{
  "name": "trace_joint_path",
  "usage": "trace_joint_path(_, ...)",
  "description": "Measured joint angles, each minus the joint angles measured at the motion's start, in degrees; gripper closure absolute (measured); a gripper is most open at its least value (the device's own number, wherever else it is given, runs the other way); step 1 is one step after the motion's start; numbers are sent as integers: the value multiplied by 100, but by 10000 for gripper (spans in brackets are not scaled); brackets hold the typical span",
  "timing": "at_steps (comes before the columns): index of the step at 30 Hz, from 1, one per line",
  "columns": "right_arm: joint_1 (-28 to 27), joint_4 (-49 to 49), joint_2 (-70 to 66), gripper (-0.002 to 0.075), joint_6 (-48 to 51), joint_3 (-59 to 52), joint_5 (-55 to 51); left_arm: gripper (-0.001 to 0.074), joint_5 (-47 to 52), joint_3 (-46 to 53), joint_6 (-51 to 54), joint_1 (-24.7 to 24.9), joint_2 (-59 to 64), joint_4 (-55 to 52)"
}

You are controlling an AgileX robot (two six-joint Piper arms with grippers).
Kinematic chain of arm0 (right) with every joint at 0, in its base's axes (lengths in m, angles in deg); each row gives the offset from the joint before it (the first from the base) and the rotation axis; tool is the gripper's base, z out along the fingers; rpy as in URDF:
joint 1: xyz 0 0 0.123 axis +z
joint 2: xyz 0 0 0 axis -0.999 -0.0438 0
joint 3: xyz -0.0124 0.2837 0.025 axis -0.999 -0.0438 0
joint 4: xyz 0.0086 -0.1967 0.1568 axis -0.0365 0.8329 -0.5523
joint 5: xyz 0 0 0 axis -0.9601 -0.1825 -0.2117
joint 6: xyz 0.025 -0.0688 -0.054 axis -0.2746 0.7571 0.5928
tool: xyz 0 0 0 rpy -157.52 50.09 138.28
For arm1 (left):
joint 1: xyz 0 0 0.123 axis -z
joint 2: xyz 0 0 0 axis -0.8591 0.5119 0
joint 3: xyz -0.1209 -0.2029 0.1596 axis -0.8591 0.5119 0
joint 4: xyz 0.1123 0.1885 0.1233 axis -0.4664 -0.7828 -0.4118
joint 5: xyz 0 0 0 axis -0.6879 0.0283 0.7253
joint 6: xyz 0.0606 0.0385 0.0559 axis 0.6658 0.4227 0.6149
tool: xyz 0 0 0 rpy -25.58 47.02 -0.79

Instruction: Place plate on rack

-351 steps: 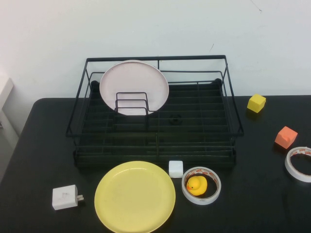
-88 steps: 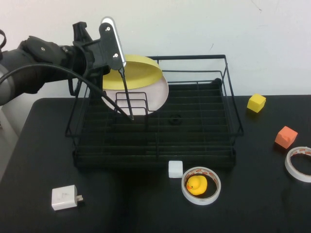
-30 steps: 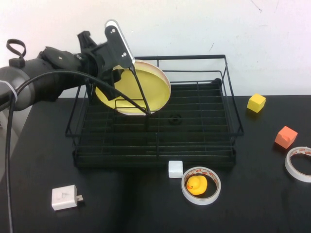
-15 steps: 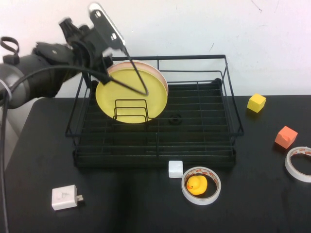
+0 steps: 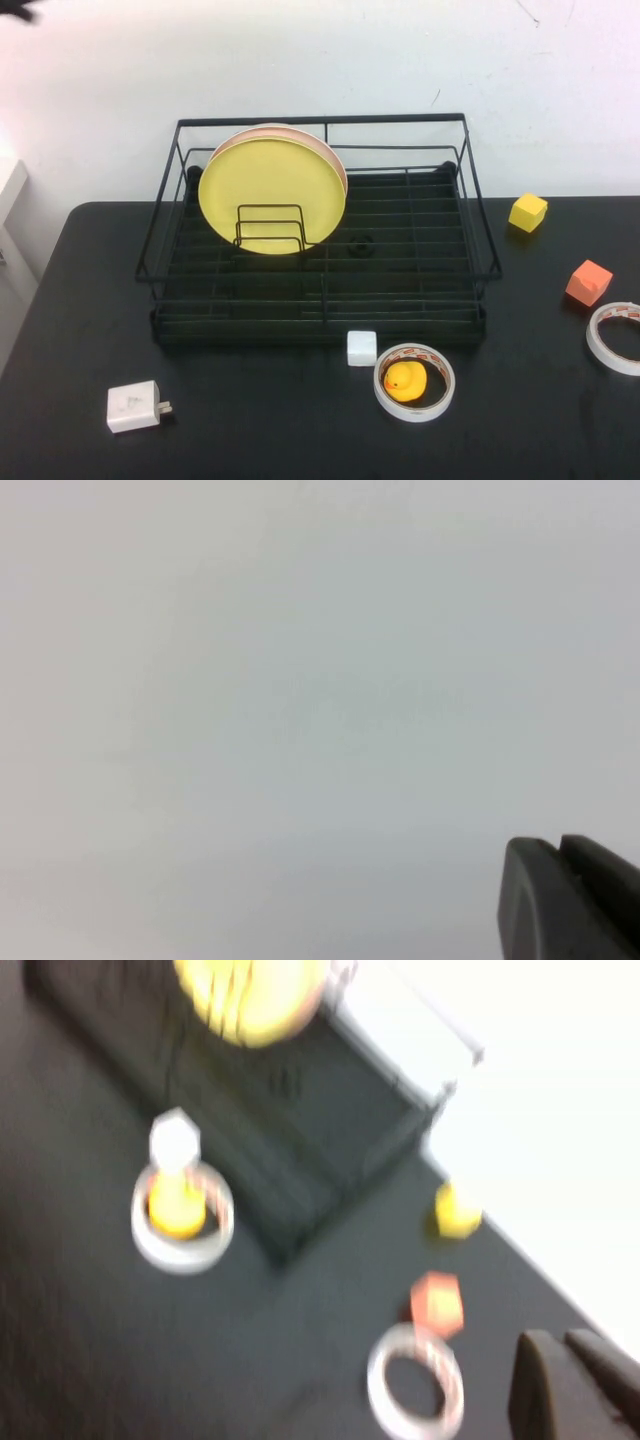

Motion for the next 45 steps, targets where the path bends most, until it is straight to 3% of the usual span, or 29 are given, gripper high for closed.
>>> trace_joint_path(8, 0, -90, 850, 728, -255, -1635, 1517, 735, 1889, 2031, -1539, 59, -2741, 0)
trace_joint_path(13, 0, -361, 1214, 728, -279, -2716, 2286, 735, 3159, 3364, -1735, 59, -4230, -65)
trace_joint_path(20, 0, -643, 1293, 728, -289, -3354, 2826, 735, 3209, 4768, -1772, 59, -5709, -114)
trace_joint_path(29, 0, -842, 1293, 728, -289, -3427, 2900, 735, 3567, 5954, -1795, 59, -6167, -127)
trace_joint_path(45, 0, -906, 1293, 728, -289, -3427, 2900, 735, 3583, 7064, -1795, 67, -6167, -143)
